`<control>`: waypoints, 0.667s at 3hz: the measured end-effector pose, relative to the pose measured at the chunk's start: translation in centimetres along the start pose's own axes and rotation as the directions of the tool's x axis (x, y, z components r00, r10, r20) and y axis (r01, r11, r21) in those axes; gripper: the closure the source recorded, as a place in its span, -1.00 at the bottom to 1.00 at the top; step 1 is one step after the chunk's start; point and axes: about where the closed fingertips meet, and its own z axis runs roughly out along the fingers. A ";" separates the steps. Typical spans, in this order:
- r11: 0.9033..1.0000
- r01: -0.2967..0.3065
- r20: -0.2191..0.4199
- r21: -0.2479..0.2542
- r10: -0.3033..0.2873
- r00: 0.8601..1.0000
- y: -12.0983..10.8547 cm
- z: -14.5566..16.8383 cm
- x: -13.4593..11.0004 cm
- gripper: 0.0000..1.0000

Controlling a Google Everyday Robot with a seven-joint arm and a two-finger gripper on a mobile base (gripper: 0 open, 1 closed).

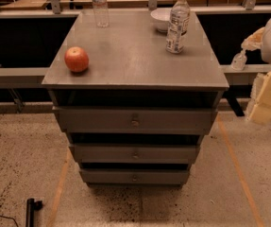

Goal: Pick blue plastic bottle

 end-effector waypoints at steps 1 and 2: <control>1.000 0.000 0.000 0.000 0.000 1.000 0.0 0.0 0.0 -1.00; 0.998 -0.060 0.122 0.003 0.059 0.991 -3.2 2.1 -0.5 -1.00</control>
Offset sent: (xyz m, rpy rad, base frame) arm 0.1903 -0.0178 -0.0365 0.6696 -0.1499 -0.1444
